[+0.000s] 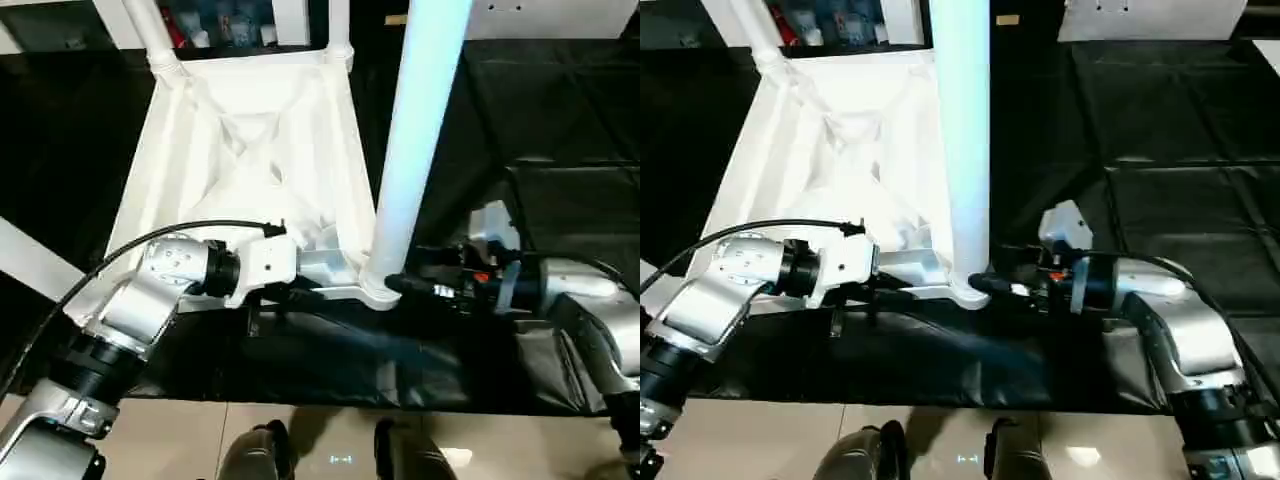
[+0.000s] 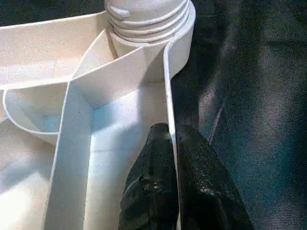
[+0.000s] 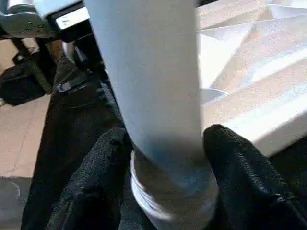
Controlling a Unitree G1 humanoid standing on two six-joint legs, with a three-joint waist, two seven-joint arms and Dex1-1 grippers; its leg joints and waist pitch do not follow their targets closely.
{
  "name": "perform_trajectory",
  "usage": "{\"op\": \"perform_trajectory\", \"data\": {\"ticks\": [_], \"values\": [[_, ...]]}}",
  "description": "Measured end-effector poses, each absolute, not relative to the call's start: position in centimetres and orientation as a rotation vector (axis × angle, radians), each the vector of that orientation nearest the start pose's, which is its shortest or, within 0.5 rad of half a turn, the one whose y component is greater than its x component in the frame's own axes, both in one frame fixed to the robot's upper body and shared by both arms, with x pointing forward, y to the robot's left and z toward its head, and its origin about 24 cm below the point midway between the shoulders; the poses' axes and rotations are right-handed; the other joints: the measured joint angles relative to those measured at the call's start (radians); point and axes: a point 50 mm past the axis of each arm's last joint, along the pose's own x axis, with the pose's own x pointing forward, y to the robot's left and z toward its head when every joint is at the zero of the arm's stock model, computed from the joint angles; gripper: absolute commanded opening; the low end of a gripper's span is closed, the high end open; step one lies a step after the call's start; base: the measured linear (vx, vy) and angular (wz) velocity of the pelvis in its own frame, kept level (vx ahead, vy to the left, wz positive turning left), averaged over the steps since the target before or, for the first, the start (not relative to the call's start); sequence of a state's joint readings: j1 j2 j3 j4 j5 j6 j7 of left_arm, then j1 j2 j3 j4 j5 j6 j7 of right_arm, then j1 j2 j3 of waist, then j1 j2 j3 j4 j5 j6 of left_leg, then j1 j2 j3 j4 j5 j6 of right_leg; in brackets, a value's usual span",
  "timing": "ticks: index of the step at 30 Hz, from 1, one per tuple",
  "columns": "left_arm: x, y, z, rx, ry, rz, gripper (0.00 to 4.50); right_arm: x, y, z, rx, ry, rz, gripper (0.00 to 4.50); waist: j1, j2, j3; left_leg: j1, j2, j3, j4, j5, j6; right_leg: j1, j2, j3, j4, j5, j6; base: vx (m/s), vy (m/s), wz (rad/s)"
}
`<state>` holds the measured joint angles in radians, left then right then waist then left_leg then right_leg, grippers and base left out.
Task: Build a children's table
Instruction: Rotate leg to tighten
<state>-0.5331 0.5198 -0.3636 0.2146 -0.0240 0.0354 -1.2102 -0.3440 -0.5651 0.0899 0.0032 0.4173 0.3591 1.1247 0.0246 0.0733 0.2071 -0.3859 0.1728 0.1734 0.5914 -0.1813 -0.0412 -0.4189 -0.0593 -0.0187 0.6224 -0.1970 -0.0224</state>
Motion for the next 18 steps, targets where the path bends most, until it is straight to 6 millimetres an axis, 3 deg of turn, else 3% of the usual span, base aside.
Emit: {"op": "perform_trajectory", "data": {"ticks": [7, 18], "values": [[29.79, 12.62, 9.82, 0.679, 0.201, -1.456, 0.0, 27.8, -17.11, 11.56, -0.12, 0.167, 1.241, 2.1, 0.008, 0.0, 0.0, 0.0, 0.0, 0.0, 0.0, 0.0, 0.0, 0.0, 0.0, 0.0, 0.0, 0.0, 0.0, 0.0, 0.0, 0.0], [30.06, 12.46, 9.69, 0.635, 0.224, -1.417, 0.0, 27.38, -16.35, 10.84, -0.075, 0.153, 1.172, 1.98, 0.007, -0.001, -0.002, 0.003, 0.0, 0.0, 0.0, 0.001, -0.001, 0.002, 0.0, 0.0, 0.001, 0.0, 0.0, 0.0, 0.0, 0.0]]}}
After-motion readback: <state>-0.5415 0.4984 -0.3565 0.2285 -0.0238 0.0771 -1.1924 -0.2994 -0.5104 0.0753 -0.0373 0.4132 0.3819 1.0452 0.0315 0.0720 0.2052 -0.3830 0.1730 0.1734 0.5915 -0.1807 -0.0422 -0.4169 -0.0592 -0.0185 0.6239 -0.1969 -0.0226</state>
